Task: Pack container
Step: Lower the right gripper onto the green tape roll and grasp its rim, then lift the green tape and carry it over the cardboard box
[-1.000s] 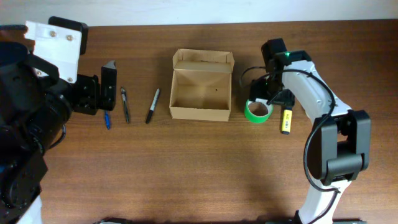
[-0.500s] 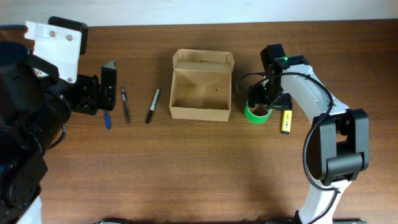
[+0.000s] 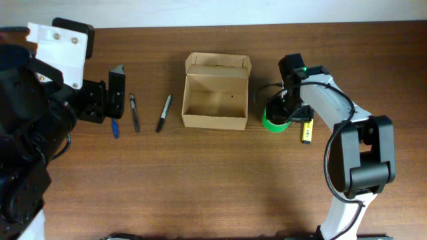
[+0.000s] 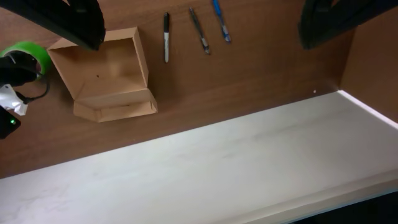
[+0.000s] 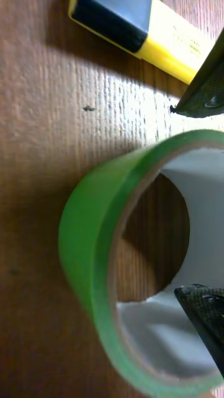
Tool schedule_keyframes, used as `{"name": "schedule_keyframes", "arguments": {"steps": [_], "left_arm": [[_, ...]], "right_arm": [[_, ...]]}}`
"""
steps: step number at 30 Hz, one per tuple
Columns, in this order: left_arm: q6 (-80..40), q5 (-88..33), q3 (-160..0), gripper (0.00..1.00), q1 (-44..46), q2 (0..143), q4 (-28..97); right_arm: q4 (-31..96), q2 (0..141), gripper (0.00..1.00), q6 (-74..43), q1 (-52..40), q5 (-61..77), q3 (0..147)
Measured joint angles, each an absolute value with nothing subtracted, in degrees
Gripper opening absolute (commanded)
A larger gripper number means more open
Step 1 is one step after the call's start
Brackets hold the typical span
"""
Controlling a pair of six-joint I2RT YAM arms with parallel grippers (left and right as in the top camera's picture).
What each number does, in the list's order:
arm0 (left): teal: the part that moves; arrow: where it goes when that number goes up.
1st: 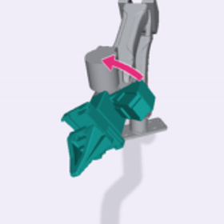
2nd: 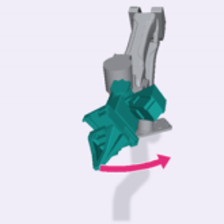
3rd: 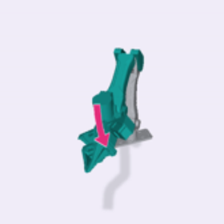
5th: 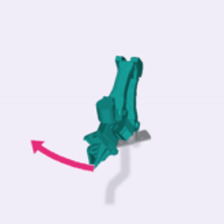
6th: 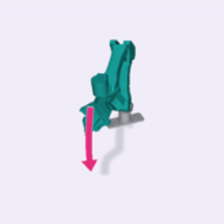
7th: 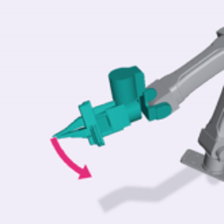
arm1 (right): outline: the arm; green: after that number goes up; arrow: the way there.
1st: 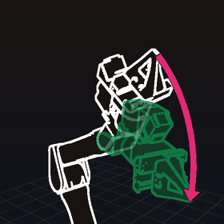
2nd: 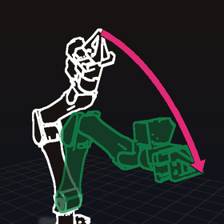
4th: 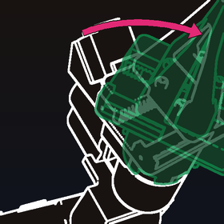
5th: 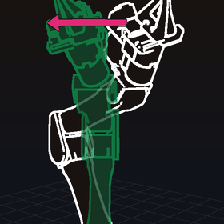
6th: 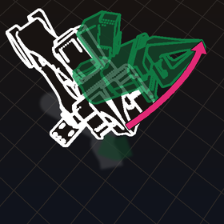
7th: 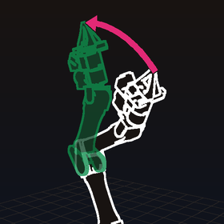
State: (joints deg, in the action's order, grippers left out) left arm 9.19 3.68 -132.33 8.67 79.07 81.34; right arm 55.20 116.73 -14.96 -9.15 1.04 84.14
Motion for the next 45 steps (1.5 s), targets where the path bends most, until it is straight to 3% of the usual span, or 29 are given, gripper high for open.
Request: {"name": "schedule_keyframes", "arguments": {"steps": [7,16,21,26,32,45], "left_arm": [[9.19,3.68,-132.33,0.99,8.67,79.07,81.36],[9.19,3.68,-132.33,0.99,8.67,79.07,81.36],[9.19,3.70,-132.33,0.99,8.67,79.07,81.36],[9.19,3.68,-132.33,0.99,8.67,79.07,81.36],[9.19,3.68,-132.33,0.99,8.67,79.07,81.36],[9.19,3.68,-132.33,0.99,8.67,79.07,81.43]], "right_arm": [[54.57,116.73,0.56,-14.94,-9.15,1.26,83.33],[54.54,116.73,0.51,-14.76,-9.15,1.21,83.33],[54.50,116.73,0.31,-14.50,-9.10,1.15,83.33],[54.50,116.73,0.26,-14.76,-9.08,1.19,83.33],[54.17,116.73,0.06,-14.79,-9.08,1.19,83.33],[55.33,116.62,0.04,-14.83,-9.04,1.32,83.35]]}}
